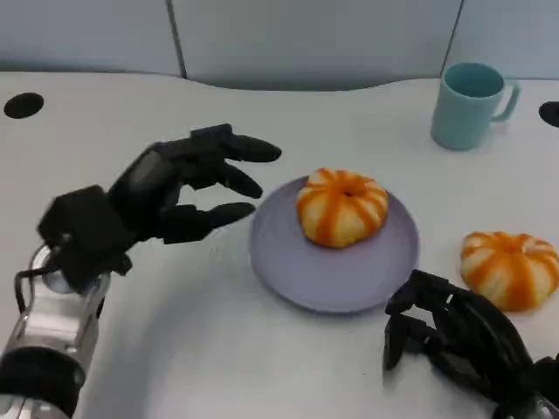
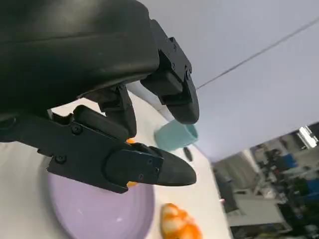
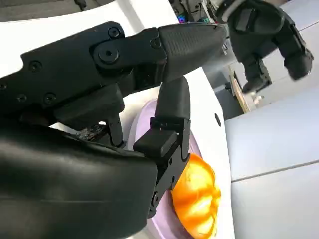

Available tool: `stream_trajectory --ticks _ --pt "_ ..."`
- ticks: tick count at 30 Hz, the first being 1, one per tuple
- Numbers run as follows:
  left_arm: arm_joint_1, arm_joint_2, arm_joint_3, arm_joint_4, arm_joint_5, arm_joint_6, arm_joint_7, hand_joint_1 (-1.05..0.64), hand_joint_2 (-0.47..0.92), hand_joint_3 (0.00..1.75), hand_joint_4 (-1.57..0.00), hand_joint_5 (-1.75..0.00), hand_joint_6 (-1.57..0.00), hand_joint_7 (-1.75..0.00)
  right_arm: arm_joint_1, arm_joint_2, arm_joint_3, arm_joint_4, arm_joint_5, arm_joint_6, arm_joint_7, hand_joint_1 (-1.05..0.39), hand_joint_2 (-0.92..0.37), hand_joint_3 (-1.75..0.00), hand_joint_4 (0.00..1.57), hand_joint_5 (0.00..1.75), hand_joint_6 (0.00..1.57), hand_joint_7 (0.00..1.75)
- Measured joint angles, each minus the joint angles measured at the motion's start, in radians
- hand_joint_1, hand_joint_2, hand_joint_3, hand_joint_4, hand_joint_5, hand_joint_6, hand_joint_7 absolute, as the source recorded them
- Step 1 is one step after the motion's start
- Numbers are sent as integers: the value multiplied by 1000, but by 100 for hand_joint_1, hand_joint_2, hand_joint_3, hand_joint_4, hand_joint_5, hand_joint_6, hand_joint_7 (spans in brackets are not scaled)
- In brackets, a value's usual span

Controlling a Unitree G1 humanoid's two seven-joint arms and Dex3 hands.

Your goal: Grasp the bread from the table and place it into the plate.

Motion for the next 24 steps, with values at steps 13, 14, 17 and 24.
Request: stream_trajectory --ticks 13,14,17,24 --pt "190 -80 185 -205 -320 398 -110 -64 92 27 -51 -163 -57 -112 -7 -4 -1 7 0 4 0 -52 -92 -23 68 161 67 122" --pt "202 -82 195 -231 -337 435 -110 -64 92 27 -50 -165 -56 -115 -7 -5 -1 7 -1 4 -1 -52 -92 -23 68 161 67 122" --pt "241 -91 220 -297 -381 516 -111 -62 92 35 -47 -172 -47 -132 -6 -5 0 7 -3 2 -3 -52 -92 -23 68 161 67 122" --pt "276 -104 244 -353 -396 577 -111 -61 92 36 -47 -173 -45 -135 -6 -5 -1 9 -3 -1 -3 -52 -92 -23 69 161 67 122"
